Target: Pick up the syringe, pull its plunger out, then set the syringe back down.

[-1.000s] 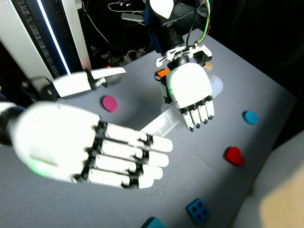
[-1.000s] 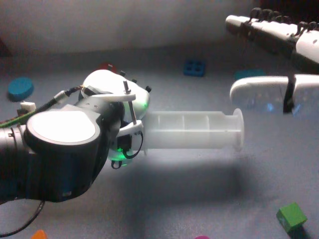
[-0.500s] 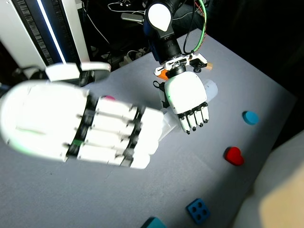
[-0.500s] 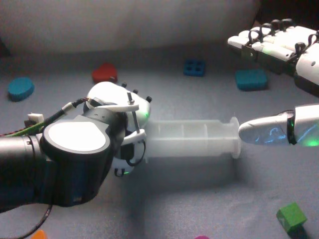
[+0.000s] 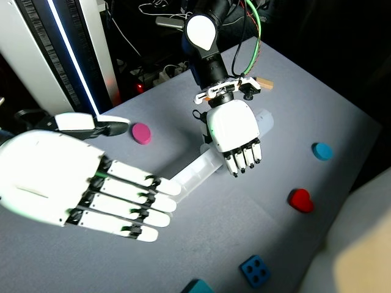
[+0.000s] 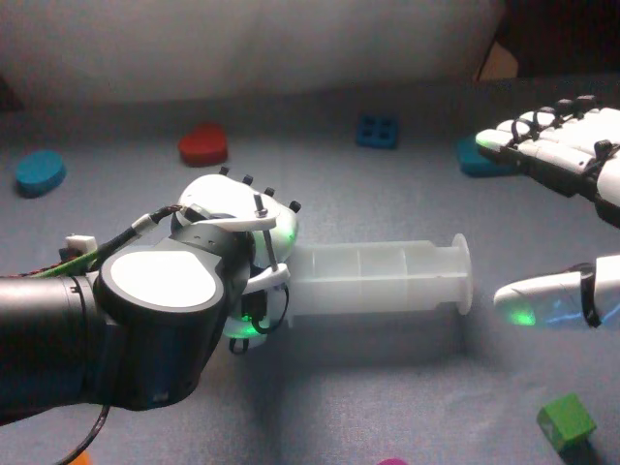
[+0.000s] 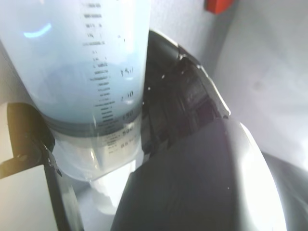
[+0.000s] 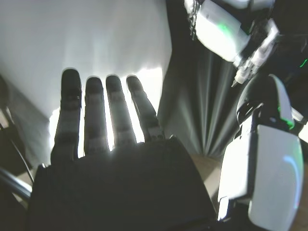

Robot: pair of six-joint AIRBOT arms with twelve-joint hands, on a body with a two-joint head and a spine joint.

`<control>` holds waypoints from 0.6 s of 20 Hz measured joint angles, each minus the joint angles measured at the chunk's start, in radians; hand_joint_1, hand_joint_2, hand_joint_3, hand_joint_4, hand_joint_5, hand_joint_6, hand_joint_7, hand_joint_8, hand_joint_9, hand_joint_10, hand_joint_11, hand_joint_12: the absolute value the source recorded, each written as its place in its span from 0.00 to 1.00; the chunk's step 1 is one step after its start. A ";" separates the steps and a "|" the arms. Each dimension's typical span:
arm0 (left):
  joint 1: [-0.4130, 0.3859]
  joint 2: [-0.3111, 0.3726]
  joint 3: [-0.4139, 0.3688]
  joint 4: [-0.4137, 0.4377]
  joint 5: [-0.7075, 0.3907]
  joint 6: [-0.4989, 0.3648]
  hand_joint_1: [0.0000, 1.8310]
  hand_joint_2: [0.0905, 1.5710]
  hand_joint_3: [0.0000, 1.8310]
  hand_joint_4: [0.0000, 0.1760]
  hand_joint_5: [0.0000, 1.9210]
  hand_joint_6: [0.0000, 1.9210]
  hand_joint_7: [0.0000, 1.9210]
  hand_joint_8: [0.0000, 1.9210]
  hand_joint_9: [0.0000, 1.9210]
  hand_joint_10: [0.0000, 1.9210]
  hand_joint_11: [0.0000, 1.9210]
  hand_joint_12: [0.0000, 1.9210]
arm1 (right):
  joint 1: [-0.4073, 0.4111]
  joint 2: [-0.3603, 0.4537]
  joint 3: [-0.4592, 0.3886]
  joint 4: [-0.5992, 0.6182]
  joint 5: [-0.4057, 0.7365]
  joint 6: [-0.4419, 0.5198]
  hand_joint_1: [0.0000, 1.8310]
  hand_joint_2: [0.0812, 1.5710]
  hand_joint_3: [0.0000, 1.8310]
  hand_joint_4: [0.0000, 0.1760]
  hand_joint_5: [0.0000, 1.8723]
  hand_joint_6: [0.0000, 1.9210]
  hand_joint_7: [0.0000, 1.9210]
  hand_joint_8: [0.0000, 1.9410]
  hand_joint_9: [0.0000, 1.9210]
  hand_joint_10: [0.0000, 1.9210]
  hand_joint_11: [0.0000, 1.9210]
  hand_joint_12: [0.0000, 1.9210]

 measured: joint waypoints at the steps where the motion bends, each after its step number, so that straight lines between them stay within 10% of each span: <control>1: 0.000 0.000 0.000 0.000 0.000 -0.001 0.72 0.80 0.00 0.00 0.35 0.68 0.34 0.82 0.34 0.84 0.32 0.79 | 0.000 0.000 0.000 -0.007 0.009 0.000 0.04 0.55 0.00 0.01 0.00 0.00 0.00 0.00 0.01 0.00 0.00 0.26; 11: 0.000 -0.002 0.000 0.003 0.001 -0.001 0.70 0.83 0.00 0.00 0.30 0.81 0.33 0.80 0.27 0.89 0.20 0.85 | 0.001 0.000 -0.014 0.090 0.055 0.028 0.07 0.55 0.00 0.02 0.00 0.00 0.00 0.00 0.00 0.00 0.00 0.20; 12: 0.000 -0.002 0.000 0.003 0.001 -0.001 0.61 0.84 0.00 0.05 0.31 0.82 0.31 0.81 0.21 0.71 0.18 0.83 | 0.001 0.000 -0.014 0.092 0.071 0.026 0.07 0.55 0.00 0.02 0.00 0.00 0.00 0.00 0.00 0.00 0.00 0.20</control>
